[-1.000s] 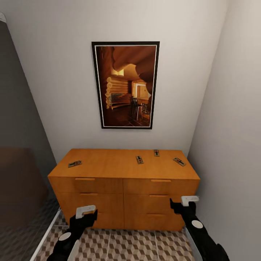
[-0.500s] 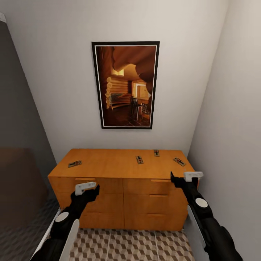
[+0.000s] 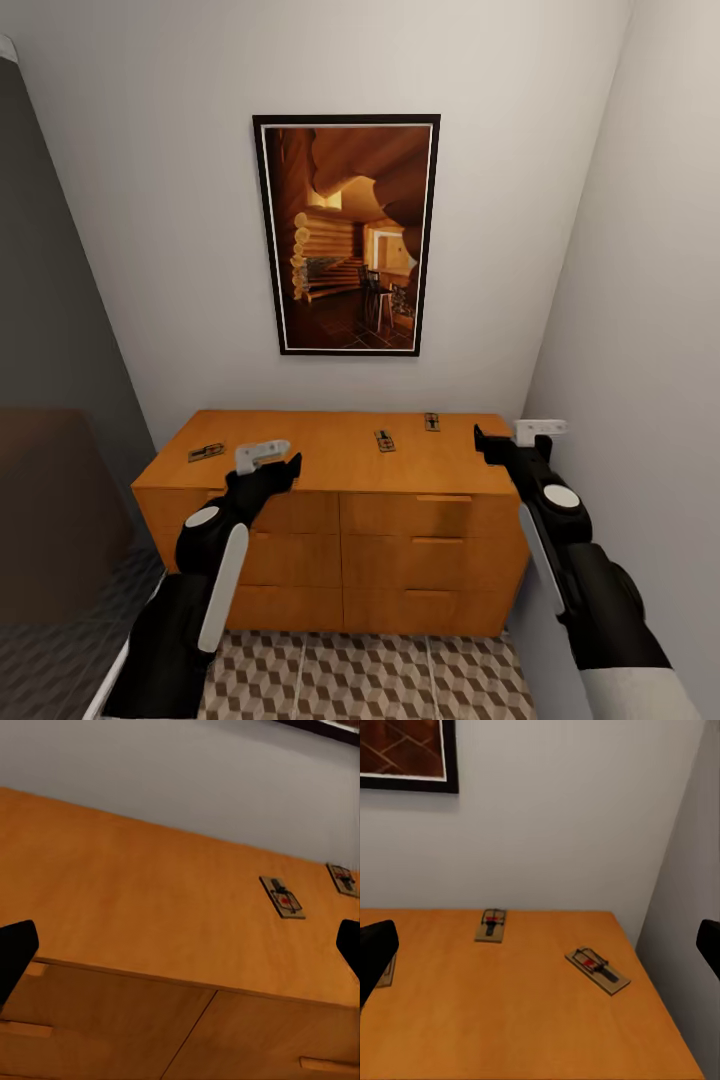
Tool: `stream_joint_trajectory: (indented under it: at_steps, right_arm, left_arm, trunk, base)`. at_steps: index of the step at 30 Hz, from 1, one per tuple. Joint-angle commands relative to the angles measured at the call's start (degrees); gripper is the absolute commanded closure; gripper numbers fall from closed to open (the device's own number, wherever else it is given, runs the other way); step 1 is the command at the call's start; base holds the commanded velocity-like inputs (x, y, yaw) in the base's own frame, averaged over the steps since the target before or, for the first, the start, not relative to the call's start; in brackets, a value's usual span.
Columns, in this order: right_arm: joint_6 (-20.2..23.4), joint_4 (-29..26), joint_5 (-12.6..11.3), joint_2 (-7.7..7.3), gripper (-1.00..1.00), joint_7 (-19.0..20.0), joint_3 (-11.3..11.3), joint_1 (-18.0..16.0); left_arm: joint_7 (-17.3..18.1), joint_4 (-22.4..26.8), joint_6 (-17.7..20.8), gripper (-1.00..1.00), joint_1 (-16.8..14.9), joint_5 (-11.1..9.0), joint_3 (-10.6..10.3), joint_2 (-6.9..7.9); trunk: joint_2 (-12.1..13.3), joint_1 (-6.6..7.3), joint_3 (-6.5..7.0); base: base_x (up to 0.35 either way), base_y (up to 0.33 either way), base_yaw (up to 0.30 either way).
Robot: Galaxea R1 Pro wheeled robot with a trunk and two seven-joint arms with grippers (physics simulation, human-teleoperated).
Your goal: Take the four mousetraps from the cabinet in the bathroom and place them on the bathroom floor. Make sure all four end up on the same floor surface, and ensure that at least two of them are either under or directly next to the same bathroom sink.
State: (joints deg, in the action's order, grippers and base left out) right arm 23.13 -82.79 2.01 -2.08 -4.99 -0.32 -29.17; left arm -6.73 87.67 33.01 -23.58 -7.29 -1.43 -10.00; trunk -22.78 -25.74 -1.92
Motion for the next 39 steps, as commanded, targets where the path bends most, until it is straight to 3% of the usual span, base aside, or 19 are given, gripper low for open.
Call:
stream_joint_trajectory:
  at_steps: [1,7,10,18,23,28,33,39]
  right_arm:
    - [0.83,0.2,0.18,-0.03,-1.0,-0.15,0.06,-0.75]
    - [3.41,4.68,0.14,0.03,-1.0,-0.18,0.15,-5.76]
    - [4.85,11.62,0.19,0.04,-1.0,-0.19,0.2,-10.62]
    - [5.72,31.89,0.56,0.05,-1.0,-0.08,0.53,-23.19]
    - [6.17,41.03,0.71,0.05,-1.0,0.07,2.2,-29.43]
    - [8.36,45.28,1.11,0.05,-1.0,0.27,4.72,-32.72]
    - [10.35,46.35,1.28,0.05,-1.0,0.48,5.86,-33.54]
    - [11.13,46.9,1.14,-0.01,-1.0,2.46,7.22,-33.83]
  left_arm:
    - [-0.56,-0.31,0.77,-1.0,-0.83,-0.59,-0.06,0.0]
    - [-1.17,-3.83,2.24,-1.0,-5.2,-0.55,-0.06,0.0]
    - [-2.11,-8.49,2.54,-1.0,-8.61,-0.5,-0.06,0.0]
    - [-3.06,-26.52,2.92,-1.0,-21.37,-0.51,-0.06,0.0]
    - [-3.21,-35.98,4.3,-1.0,-29.29,-0.48,0.0,0.0]
    - [-3.23,-40.66,10.82,-1.0,-34.53,-0.6,0.02,0.0]
    - [-3.13,-41.76,14.96,-1.0,-35.97,-0.73,0.04,0.0]
    - [-2.97,-42.22,16.49,-1.0,-36.48,-0.82,0.09,0.0]
  trunk:
    - [-0.14,-0.04,-0.15]
    - [-0.14,-0.04,-0.15]
    - [-0.14,-0.04,-0.15]
    - [-0.14,-0.04,-0.15]
    - [-0.14,-0.04,-0.15]
    - [-0.14,-0.04,-0.15]
    - [-0.14,-0.04,-0.15]
    - [-0.14,-0.04,-0.15]
  base:
    - [0.0,0.0,0.0]
    - [0.0,0.0,0.0]
    - [0.0,0.0,0.0]
    - [0.0,0.0,0.0]
    - [0.0,0.0,0.0]
    - [0.0,0.0,0.0]
    - [0.0,0.0,0.0]
    - [0.0,0.0,0.0]
